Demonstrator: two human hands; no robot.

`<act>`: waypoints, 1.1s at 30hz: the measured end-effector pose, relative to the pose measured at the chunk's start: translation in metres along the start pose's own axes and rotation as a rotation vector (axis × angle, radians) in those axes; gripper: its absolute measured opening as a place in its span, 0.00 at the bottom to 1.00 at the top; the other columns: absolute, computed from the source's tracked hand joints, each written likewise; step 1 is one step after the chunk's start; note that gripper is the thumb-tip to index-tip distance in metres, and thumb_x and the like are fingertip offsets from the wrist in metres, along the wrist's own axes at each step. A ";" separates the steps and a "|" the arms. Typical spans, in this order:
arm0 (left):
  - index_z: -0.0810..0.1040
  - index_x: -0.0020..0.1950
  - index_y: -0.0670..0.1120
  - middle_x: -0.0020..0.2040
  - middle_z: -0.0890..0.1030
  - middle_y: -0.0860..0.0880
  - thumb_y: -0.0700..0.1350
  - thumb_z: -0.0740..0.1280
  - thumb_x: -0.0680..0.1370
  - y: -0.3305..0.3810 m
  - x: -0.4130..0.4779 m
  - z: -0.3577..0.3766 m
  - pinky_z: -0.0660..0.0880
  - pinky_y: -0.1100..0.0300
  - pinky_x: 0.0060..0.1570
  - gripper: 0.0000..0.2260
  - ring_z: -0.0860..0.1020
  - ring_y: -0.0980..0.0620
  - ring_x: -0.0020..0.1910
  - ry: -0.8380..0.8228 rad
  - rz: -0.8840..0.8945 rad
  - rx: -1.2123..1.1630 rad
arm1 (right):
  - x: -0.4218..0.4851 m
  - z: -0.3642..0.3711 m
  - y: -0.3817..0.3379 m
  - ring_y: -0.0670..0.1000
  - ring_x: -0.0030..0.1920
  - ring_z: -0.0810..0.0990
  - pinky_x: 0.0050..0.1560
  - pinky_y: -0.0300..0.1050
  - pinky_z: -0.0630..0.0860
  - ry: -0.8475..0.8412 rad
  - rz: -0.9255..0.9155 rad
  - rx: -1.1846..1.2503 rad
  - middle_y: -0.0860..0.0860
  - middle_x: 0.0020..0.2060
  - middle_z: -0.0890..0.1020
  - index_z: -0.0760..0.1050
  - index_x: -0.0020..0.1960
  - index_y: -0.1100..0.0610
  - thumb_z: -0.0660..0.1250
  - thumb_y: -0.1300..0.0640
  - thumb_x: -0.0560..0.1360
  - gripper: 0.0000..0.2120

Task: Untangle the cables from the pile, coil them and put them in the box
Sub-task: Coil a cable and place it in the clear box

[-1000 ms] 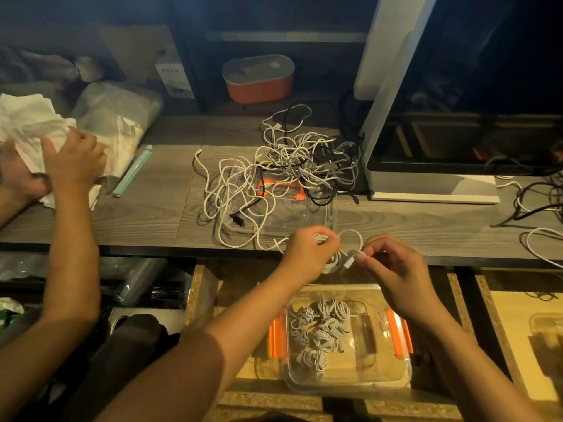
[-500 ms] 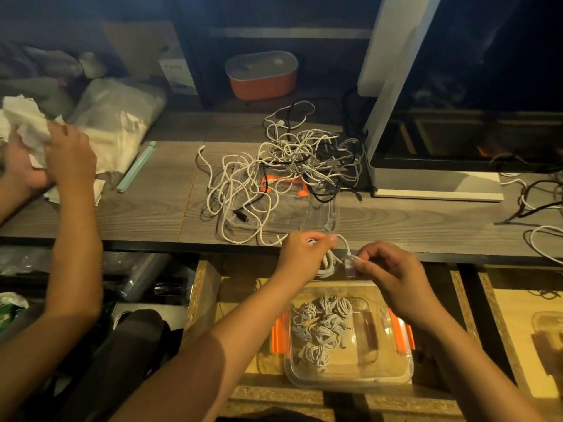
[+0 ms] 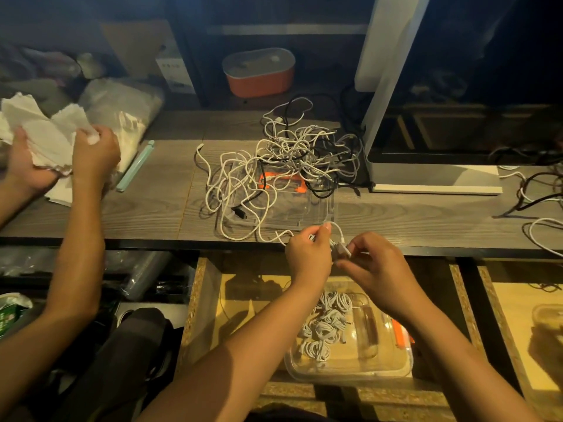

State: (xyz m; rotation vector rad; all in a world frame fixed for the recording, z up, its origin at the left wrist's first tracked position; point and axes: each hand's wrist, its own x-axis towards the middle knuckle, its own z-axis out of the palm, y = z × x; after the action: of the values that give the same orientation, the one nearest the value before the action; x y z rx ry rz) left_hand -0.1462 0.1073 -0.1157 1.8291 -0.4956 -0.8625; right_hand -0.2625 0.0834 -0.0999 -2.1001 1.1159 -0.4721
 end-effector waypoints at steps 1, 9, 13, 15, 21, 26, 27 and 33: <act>0.78 0.39 0.48 0.31 0.75 0.55 0.48 0.66 0.78 -0.001 0.000 -0.001 0.70 0.60 0.36 0.09 0.73 0.60 0.32 0.000 0.007 0.008 | 0.000 -0.003 0.000 0.48 0.42 0.75 0.42 0.46 0.74 -0.040 -0.011 -0.020 0.47 0.40 0.76 0.74 0.45 0.56 0.73 0.56 0.70 0.09; 0.81 0.45 0.44 0.28 0.72 0.55 0.49 0.65 0.78 0.002 -0.001 -0.006 0.65 0.66 0.29 0.11 0.70 0.59 0.28 -0.035 0.066 0.017 | -0.008 0.003 0.001 0.55 0.39 0.77 0.43 0.52 0.74 0.111 0.131 0.348 0.53 0.38 0.78 0.71 0.42 0.57 0.68 0.61 0.75 0.06; 0.79 0.40 0.48 0.27 0.73 0.53 0.48 0.66 0.78 0.005 -0.008 -0.009 0.66 0.66 0.29 0.08 0.70 0.57 0.27 -0.078 0.122 -0.024 | -0.006 0.001 -0.002 0.57 0.42 0.77 0.48 0.55 0.74 0.185 0.272 0.807 0.57 0.39 0.78 0.69 0.42 0.59 0.63 0.67 0.76 0.06; 0.77 0.36 0.51 0.25 0.72 0.53 0.48 0.66 0.78 0.004 -0.014 -0.008 0.68 0.59 0.31 0.10 0.69 0.55 0.27 -0.081 0.130 -0.053 | -0.005 0.000 -0.004 0.55 0.41 0.79 0.46 0.51 0.76 0.228 0.286 0.768 0.57 0.40 0.79 0.69 0.42 0.59 0.62 0.66 0.77 0.06; 0.77 0.37 0.54 0.31 0.77 0.52 0.49 0.67 0.77 0.004 -0.011 -0.007 0.72 0.55 0.38 0.09 0.73 0.54 0.32 -0.051 0.000 -0.155 | 0.000 -0.003 -0.001 0.48 0.38 0.80 0.44 0.54 0.79 0.235 0.288 0.379 0.50 0.36 0.79 0.71 0.44 0.58 0.67 0.59 0.76 0.05; 0.76 0.37 0.50 0.25 0.72 0.54 0.50 0.67 0.76 0.004 -0.009 -0.012 0.68 0.61 0.32 0.09 0.70 0.58 0.26 -0.129 0.001 -0.103 | 0.001 -0.011 -0.002 0.43 0.55 0.73 0.57 0.43 0.74 0.068 0.120 0.000 0.43 0.56 0.71 0.73 0.54 0.53 0.62 0.56 0.79 0.06; 0.77 0.38 0.50 0.26 0.73 0.54 0.50 0.67 0.77 0.005 -0.008 -0.013 0.68 0.63 0.31 0.09 0.70 0.58 0.26 -0.142 0.002 -0.101 | 0.001 -0.014 -0.003 0.41 0.58 0.69 0.58 0.38 0.70 0.043 0.045 -0.103 0.42 0.58 0.68 0.76 0.53 0.54 0.61 0.55 0.79 0.07; 0.79 0.43 0.47 0.33 0.78 0.52 0.50 0.65 0.78 0.013 -0.004 -0.015 0.71 0.67 0.34 0.08 0.76 0.56 0.34 -0.263 -0.025 -0.200 | 0.012 -0.020 -0.006 0.42 0.35 0.76 0.37 0.35 0.73 -0.304 0.112 0.467 0.45 0.34 0.79 0.79 0.49 0.56 0.65 0.51 0.74 0.11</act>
State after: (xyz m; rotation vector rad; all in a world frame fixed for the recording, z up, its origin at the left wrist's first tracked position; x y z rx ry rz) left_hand -0.1368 0.1141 -0.0987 1.5511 -0.5313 -1.1359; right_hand -0.2646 0.0677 -0.0817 -1.6269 0.8445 -0.3089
